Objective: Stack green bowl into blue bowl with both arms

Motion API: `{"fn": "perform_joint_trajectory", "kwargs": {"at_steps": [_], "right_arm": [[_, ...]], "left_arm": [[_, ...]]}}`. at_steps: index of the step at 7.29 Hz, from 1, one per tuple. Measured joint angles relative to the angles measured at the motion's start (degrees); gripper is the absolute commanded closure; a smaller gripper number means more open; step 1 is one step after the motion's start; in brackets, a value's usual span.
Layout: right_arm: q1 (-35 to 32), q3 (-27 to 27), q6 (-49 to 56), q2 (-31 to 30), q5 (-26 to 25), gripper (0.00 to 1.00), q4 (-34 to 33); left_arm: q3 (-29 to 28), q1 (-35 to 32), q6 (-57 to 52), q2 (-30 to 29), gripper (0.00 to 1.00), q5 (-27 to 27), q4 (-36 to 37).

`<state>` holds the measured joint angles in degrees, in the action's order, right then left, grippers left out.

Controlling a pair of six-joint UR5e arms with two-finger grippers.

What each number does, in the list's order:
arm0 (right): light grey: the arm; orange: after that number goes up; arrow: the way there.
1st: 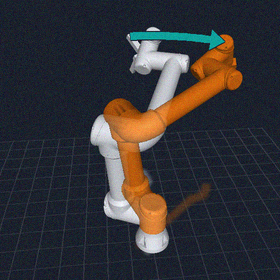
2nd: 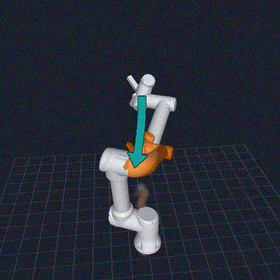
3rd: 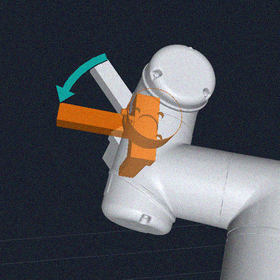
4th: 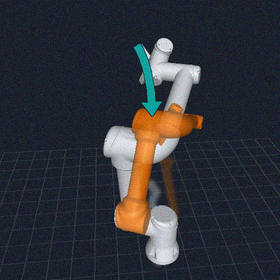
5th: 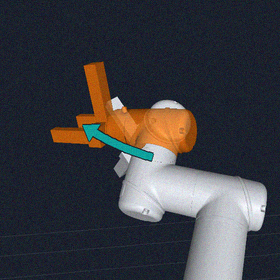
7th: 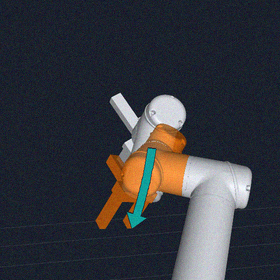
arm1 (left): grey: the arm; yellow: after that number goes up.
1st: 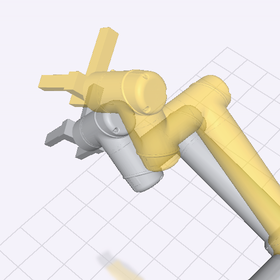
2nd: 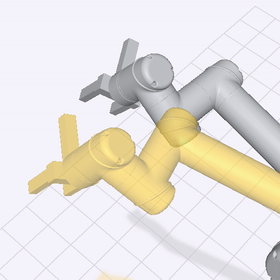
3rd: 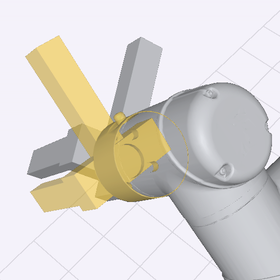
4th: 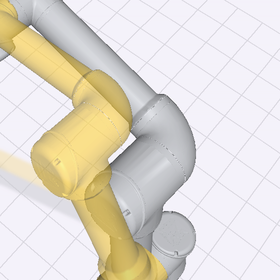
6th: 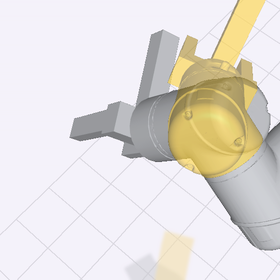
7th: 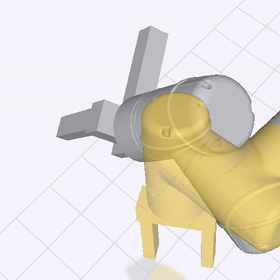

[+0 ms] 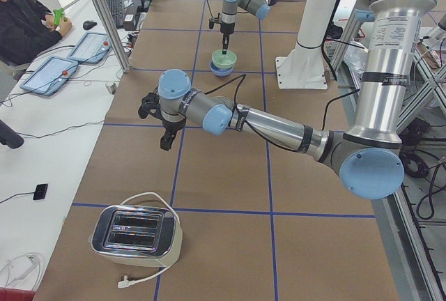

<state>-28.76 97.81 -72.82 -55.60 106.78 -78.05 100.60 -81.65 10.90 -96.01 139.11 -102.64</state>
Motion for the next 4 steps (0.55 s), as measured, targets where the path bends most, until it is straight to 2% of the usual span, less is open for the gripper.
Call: {"fn": "perform_joint_trajectory", "kwargs": {"at_steps": [4], "right_arm": [[-0.06, -0.96, 0.62, 0.03, -0.07, 1.0, 0.27]], "left_arm": [[0.04, -0.01, 0.0, 0.11, 0.02, -0.01, -0.02]]}}
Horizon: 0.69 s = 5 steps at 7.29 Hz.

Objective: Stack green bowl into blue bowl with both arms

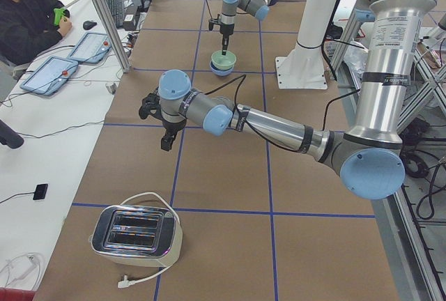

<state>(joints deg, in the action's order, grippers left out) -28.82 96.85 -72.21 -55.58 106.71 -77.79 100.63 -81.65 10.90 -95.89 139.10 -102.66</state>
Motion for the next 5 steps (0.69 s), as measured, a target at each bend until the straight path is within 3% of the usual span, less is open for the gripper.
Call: {"fn": "perform_joint_trajectory", "kwargs": {"at_steps": [5], "right_arm": [[-0.16, -1.0, 0.11, 0.44, -0.18, 1.0, 0.98]], "left_arm": [[-0.01, 0.0, 0.0, 0.51, 0.02, 0.03, -0.31]]}}
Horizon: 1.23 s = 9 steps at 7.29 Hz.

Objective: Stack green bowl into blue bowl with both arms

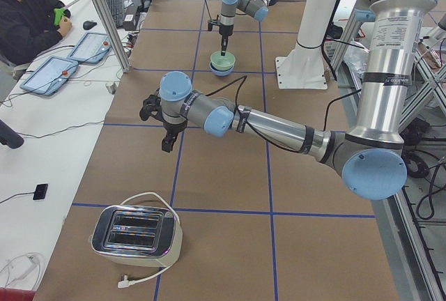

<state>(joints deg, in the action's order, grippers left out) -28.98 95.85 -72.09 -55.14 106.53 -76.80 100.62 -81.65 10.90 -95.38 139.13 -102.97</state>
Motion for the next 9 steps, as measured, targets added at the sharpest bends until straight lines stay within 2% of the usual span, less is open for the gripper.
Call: {"fn": "perform_joint_trajectory", "kwargs": {"at_steps": [5, 6, 7, 8, 9], "right_arm": [[-0.08, -1.11, -0.13, 0.63, -0.28, 1.0, 0.64], [-0.23, -1.68, -0.42, 0.64, -0.66, 0.72, 1.78], [-0.49, -2.19, -0.28, 0.59, -0.86, 0.27, 2.46], [-0.65, -2.49, 0.45, 0.52, -0.95, 0.0, 2.78], [-0.77, -2.6, 1.02, 0.55, -1.01, 0.0, 2.97]], "left_arm": [[-0.04, 0.04, 0.0, 0.08, 0.02, 0.0, -0.04], [-0.01, 0.02, 0.0, 0.09, 0.02, 0.02, -0.02], [0.01, 0.05, 0.0, 0.1, 0.02, 0.06, 0.0], [0.03, 0.07, 0.02, 0.11, 0.02, 0.08, 0.0], [0.07, 0.04, 0.05, 0.11, 0.02, 0.08, 0.02]]}}
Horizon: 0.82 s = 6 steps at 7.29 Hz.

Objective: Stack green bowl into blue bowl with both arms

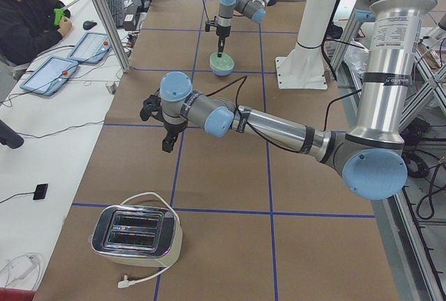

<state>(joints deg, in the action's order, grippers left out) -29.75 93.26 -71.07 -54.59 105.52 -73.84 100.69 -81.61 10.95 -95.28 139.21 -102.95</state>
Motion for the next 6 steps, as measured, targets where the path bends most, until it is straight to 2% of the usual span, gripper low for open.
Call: {"fn": "perform_joint_trajectory", "kwargs": {"at_steps": [4, 6], "right_arm": [[-2.55, 0.65, 1.1, 0.26, 1.31, 0.0, -0.11], [-9.9, 0.95, 7.74, -0.62, 8.82, 0.0, -0.49]], "left_arm": [[0.09, -0.07, -0.05, 0.0, 0.02, 0.0, 0.01], [0.1, -0.44, -0.91, 0.01, 0.02, 0.04, 0.07]]}}
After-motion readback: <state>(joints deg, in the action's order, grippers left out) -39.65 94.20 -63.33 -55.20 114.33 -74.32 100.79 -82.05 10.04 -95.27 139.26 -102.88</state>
